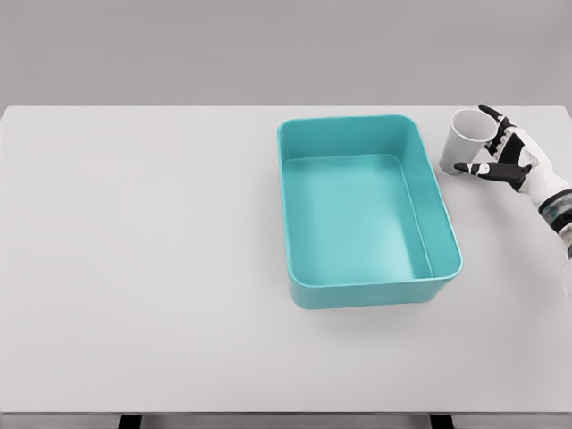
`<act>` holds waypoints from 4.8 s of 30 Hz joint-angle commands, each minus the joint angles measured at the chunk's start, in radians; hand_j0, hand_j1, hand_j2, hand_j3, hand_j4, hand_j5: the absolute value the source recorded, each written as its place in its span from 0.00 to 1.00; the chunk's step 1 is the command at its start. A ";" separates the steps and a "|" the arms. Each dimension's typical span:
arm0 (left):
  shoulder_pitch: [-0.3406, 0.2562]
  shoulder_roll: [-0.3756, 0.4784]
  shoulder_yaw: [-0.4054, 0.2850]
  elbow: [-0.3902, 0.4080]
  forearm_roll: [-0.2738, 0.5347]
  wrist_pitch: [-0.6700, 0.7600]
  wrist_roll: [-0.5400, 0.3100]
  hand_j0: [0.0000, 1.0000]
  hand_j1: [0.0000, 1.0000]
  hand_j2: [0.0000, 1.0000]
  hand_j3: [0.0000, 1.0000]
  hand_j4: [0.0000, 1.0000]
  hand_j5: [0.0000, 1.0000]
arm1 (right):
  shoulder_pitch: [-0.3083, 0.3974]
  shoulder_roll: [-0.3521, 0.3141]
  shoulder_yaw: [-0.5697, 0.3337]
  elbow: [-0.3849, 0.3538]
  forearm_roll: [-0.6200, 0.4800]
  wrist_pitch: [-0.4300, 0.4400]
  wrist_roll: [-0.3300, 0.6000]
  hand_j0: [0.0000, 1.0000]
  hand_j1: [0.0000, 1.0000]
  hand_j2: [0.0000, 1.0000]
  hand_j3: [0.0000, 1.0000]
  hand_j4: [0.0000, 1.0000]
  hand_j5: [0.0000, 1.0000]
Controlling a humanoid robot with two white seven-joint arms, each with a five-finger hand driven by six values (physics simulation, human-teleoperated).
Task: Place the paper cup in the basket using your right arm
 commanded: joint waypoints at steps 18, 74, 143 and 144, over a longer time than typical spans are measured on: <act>0.000 0.000 0.000 0.000 0.000 0.000 0.000 1.00 1.00 1.00 1.00 1.00 1.00 | -0.015 -0.001 0.001 0.014 -0.002 0.001 0.000 1.00 1.00 1.00 1.00 1.00 1.00; 0.000 0.000 0.000 0.000 0.000 0.000 0.000 1.00 1.00 1.00 1.00 1.00 1.00 | 0.129 -0.044 -0.004 -0.552 0.056 -0.130 0.000 0.47 0.47 0.47 0.47 0.47 0.47; 0.000 0.000 0.000 0.000 0.000 0.000 0.000 1.00 1.00 1.00 1.00 1.00 1.00 | 0.342 -0.379 0.100 -1.163 0.006 -0.052 0.000 0.98 0.98 0.98 0.98 0.98 0.98; 0.000 0.000 0.000 0.000 0.000 0.000 0.000 1.00 1.00 1.00 1.00 1.00 1.00 | 0.382 -0.377 0.064 -1.164 0.006 -0.052 0.000 0.99 0.99 0.99 0.99 0.99 0.99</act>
